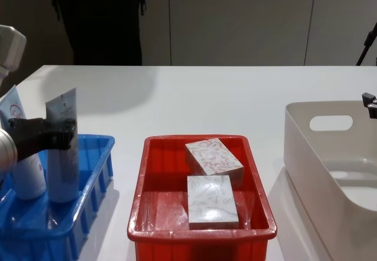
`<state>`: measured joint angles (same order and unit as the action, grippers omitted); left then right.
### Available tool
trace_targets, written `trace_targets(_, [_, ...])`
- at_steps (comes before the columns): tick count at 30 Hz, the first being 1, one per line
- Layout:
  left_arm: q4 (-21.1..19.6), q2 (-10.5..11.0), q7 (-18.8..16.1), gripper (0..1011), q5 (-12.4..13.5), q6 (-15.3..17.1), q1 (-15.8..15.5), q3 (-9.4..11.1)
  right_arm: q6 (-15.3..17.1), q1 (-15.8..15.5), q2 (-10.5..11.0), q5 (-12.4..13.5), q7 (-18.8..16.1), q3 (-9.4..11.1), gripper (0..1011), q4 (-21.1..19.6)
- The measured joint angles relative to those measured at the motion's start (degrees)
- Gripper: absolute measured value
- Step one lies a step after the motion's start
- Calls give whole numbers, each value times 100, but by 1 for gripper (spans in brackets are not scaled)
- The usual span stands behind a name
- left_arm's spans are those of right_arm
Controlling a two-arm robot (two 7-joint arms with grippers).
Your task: Bimanual collaborative sorting of washing and personal care products
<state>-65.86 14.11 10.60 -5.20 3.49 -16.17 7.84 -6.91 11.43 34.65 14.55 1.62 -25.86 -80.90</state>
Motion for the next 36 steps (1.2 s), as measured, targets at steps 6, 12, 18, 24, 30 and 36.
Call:
trace_targets(6, [0,0,0,194,0,0,0,0,0,0,0,0,0,0,1001,0])
trace_targets(12, [0,0,0,194,0,0,0,0,0,0,0,0,0,0,1001,0])
trace_targets(18, [1,0,0,194,0,0,0,0,0,0,0,0,0,0,1001,0])
trace_targets(24, [-40,17,78,193,-15,-1,40,-20,0,0,0,0,0,0,1001,0])
trace_targets(30, [-219,94,327,193,-104,-47,153,-57,0,0,0,0,0,0,1001,0])
trace_targets(36, [-381,167,420,193,-173,-69,220,-95,0,0,0,0,0,0,1001,0])
